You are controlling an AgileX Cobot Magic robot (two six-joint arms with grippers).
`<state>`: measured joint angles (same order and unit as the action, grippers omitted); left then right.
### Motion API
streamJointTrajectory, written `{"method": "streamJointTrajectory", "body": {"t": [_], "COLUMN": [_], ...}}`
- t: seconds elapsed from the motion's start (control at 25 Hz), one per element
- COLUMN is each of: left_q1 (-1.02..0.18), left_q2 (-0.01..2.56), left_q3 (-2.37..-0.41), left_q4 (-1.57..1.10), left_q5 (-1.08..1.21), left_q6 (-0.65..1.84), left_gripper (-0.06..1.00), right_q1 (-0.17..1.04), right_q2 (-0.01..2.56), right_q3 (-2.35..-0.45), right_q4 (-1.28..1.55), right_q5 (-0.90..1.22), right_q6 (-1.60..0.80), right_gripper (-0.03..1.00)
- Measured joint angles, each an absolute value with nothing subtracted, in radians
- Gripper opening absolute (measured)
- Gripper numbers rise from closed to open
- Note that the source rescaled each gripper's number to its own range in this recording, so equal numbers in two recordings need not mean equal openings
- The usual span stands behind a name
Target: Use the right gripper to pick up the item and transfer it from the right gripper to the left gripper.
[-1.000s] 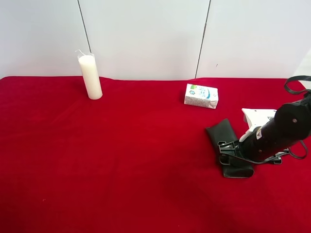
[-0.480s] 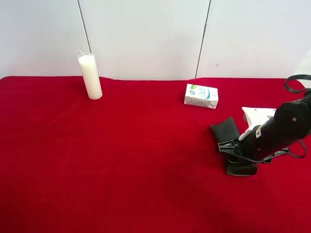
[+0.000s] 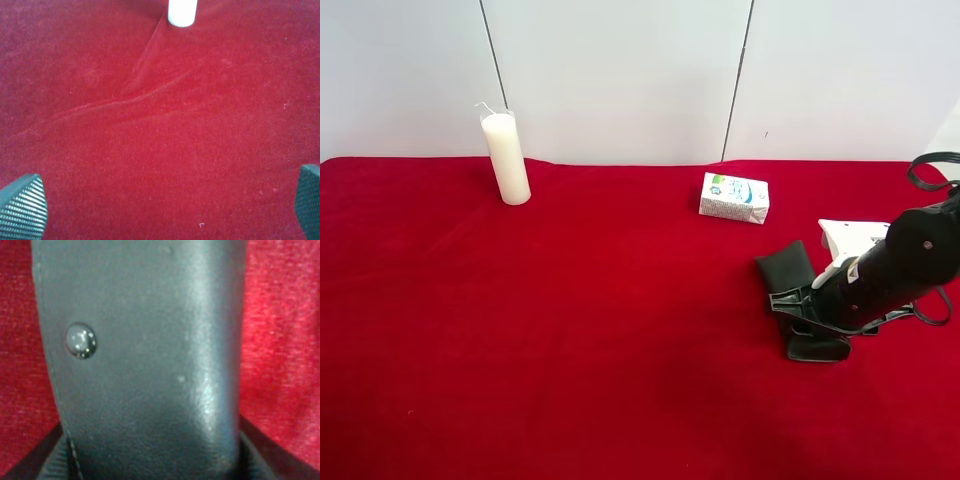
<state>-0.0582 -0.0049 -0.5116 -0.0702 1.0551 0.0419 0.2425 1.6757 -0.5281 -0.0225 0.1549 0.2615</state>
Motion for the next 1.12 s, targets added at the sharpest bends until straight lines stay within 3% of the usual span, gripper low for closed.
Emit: {"method": "streamJointTrajectory", "body": {"t": [0.56,1.12], "left_q1": [-0.058,-0.058], "left_q2": [-0.005,-0.005], "left_q3": [-0.512,-0.512], "left_q4": [-0.070,-0.070], "left_q5": [1.055,1.055], "left_q6": [0.042,0.042], "left_gripper": [1.00,1.00], "right_q1": [0.431,0.697], "right_q2": [1.432,1.400], "right_q3": [-0.526,-0.526], "right_q4": [-0.023,-0.042], "right_q5": [0.134,-0.218], "right_q6": [0.156,-0.151], "right_gripper": [0.11,0.09]}}
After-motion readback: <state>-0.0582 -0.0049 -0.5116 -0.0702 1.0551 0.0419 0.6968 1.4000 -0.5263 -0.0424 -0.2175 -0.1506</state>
